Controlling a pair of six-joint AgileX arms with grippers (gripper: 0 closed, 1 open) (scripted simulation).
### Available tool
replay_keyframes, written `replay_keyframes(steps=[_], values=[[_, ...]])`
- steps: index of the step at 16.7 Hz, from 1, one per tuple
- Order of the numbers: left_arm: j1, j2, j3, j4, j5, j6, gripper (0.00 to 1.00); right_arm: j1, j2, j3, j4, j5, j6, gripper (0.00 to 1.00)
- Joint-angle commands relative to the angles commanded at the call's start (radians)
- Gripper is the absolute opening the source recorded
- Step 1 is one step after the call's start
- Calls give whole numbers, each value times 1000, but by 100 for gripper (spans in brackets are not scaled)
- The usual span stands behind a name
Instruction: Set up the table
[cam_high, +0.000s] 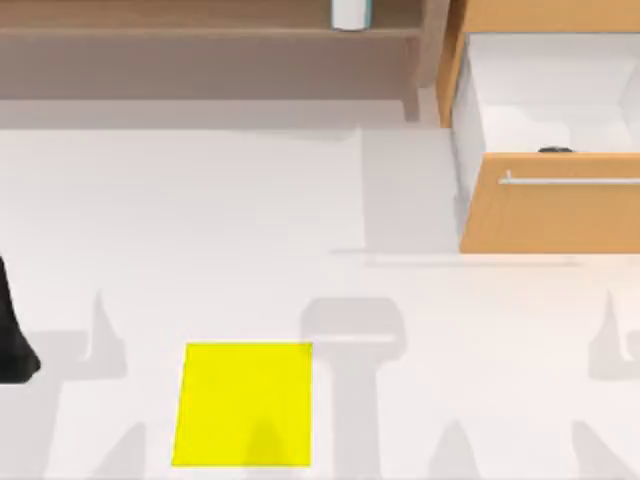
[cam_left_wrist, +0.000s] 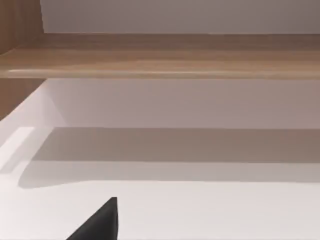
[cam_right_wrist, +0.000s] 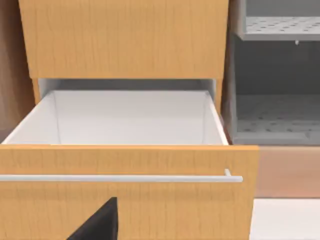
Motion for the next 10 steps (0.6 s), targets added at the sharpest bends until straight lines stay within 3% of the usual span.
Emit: replay_keyframes(steps=[5, 10], values=[[0, 0, 0, 0, 0, 0, 100, 4, 54, 47, -28, -1, 3, 100], [0, 0, 0, 0, 0, 0, 100, 20, 330, 294, -165, 0, 17, 100]])
